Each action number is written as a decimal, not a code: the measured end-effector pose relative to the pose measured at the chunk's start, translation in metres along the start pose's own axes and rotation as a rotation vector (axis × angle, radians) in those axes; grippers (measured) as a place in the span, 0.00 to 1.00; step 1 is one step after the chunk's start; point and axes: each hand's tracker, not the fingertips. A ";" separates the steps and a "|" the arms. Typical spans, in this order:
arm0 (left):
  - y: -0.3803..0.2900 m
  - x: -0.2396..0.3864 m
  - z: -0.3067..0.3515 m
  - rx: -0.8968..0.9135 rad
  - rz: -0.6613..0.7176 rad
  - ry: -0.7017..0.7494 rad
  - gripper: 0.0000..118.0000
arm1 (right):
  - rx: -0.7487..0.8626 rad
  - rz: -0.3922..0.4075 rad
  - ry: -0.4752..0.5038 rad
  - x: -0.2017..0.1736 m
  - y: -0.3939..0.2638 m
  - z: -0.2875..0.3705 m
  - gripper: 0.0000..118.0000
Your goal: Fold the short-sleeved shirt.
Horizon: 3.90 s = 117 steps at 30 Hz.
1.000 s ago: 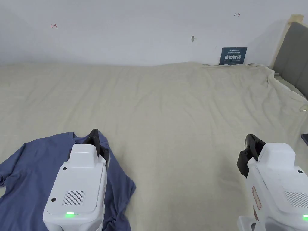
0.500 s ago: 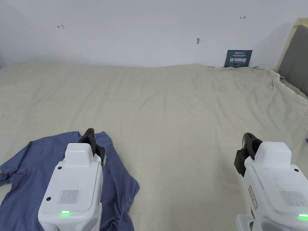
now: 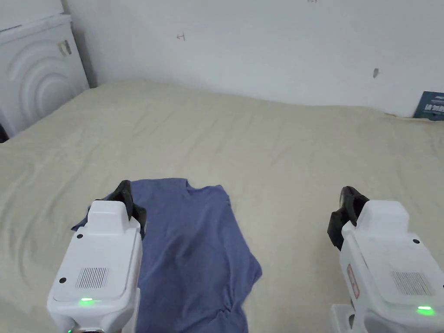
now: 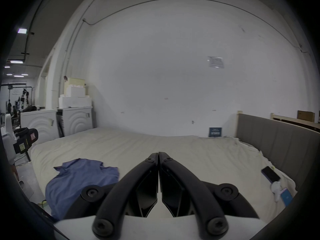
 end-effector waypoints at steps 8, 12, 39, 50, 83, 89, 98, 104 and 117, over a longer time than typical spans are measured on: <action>-0.002 -0.067 0.019 -0.015 -0.027 0.153 0.00 | 0.014 0.002 0.156 -0.064 0.004 -0.021 0.00; -0.003 -0.089 0.029 -0.017 -0.034 0.199 0.00 | 0.014 0.009 0.200 -0.085 0.005 -0.025 0.00; -0.003 -0.072 -0.056 -0.331 0.133 -0.094 0.00 | -0.010 0.037 0.153 -0.069 0.001 -0.043 0.00; -0.069 -0.003 -0.172 -0.882 0.125 -0.262 0.50 | -0.080 0.050 0.096 -0.045 -0.018 -0.067 0.00; -0.071 0.011 -0.178 -0.912 0.301 -0.359 0.00 | -0.128 0.007 -0.049 0.032 -0.032 -0.028 0.00; 0.013 0.024 -0.171 -0.762 0.278 -0.442 0.00 | -0.090 -0.014 -0.096 0.054 -0.021 -0.004 0.00; 0.111 0.115 -0.182 -0.570 0.198 -0.673 0.00 | -0.031 -0.014 -0.215 0.096 -0.005 0.035 0.00; 0.167 0.195 -0.156 -0.470 0.127 -0.854 0.00 | -0.004 -0.017 -0.314 0.129 0.005 0.062 0.00; 0.146 0.305 -0.110 -0.547 0.071 -1.127 0.00 | 0.011 0.001 -0.447 0.172 0.009 0.101 0.00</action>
